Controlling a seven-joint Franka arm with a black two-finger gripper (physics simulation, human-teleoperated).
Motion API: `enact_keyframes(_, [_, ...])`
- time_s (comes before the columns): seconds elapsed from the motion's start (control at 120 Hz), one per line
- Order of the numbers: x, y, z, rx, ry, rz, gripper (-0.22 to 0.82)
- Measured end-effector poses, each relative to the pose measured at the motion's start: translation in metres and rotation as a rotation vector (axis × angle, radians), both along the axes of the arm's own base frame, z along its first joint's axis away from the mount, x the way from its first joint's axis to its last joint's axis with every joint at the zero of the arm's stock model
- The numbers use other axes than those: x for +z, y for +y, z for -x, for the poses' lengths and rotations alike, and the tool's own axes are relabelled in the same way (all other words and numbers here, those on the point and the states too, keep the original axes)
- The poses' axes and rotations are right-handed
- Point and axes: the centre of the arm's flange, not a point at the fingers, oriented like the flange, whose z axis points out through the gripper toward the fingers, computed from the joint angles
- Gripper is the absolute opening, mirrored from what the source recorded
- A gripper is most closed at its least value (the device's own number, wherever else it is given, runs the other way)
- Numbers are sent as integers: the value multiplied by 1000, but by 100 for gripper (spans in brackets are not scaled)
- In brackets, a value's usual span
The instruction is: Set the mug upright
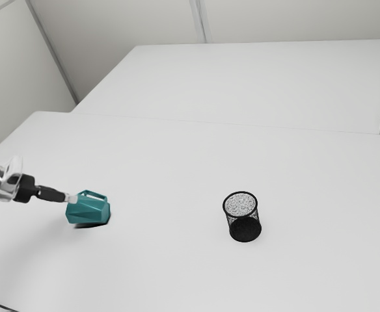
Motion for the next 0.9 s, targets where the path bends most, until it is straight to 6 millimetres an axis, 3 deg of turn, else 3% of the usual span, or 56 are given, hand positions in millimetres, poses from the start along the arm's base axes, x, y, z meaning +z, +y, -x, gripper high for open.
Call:
enact_keyframes(0.267, [-24,5,5,-109,-51,-54,58])
enact_keyframes(0.467, [-33,-5,-1,-175,-103,-73,57])
enact_keyframes(0.667, [-43,-12,7,-201,-134,-82,53])
enact_keyframes(0.742, [-44,-14,6,-215,-148,-91,47])
enact_keyframes(0.9, [-44,-13,6,-224,-176,-105,21])
